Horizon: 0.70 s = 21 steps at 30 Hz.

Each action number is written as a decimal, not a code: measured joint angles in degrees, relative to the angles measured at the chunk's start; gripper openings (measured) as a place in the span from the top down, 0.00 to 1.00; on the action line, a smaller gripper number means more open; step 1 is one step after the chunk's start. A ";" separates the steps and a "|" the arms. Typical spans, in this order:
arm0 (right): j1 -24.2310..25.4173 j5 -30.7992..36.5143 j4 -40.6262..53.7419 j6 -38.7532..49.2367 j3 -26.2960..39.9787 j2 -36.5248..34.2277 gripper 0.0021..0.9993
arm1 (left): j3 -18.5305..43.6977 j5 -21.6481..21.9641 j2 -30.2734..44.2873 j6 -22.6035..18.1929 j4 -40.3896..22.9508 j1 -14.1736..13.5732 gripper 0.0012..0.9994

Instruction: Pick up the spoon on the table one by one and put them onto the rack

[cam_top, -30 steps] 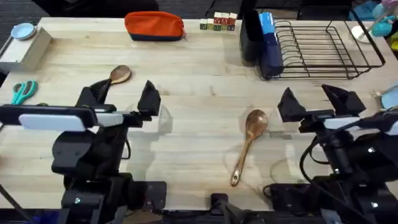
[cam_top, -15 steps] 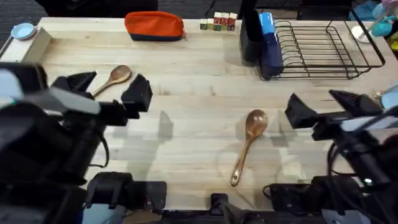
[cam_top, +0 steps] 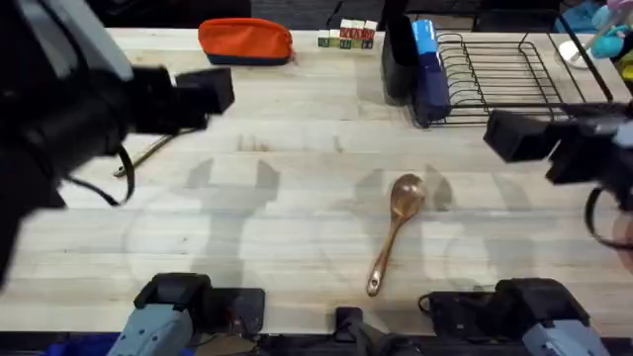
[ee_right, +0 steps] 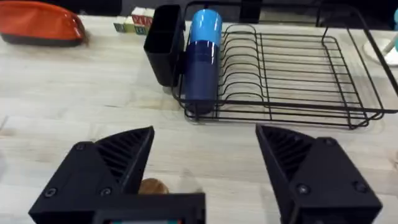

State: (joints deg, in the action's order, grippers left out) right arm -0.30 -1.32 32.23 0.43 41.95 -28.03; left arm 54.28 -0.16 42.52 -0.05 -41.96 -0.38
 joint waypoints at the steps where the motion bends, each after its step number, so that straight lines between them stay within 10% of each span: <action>1: 0.00 0.00 0.98 0.00 1.84 -1.93 0.00 | 1.85 -0.02 1.60 0.00 -1.27 0.00 0.01; 12: 0.00 0.00 10.91 0.00 20.93 -20.08 0.00 | 13.35 0.00 12.39 0.00 -9.96 0.00 0.01; 21: 0.00 0.01 11.54 0.00 23.45 -23.09 0.00 | 13.56 0.00 13.46 -5.35 -13.61 0.00 0.01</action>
State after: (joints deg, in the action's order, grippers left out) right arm -0.30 -1.31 43.77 0.43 65.40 -51.11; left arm 67.83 -0.16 55.99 -5.41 -55.57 -0.38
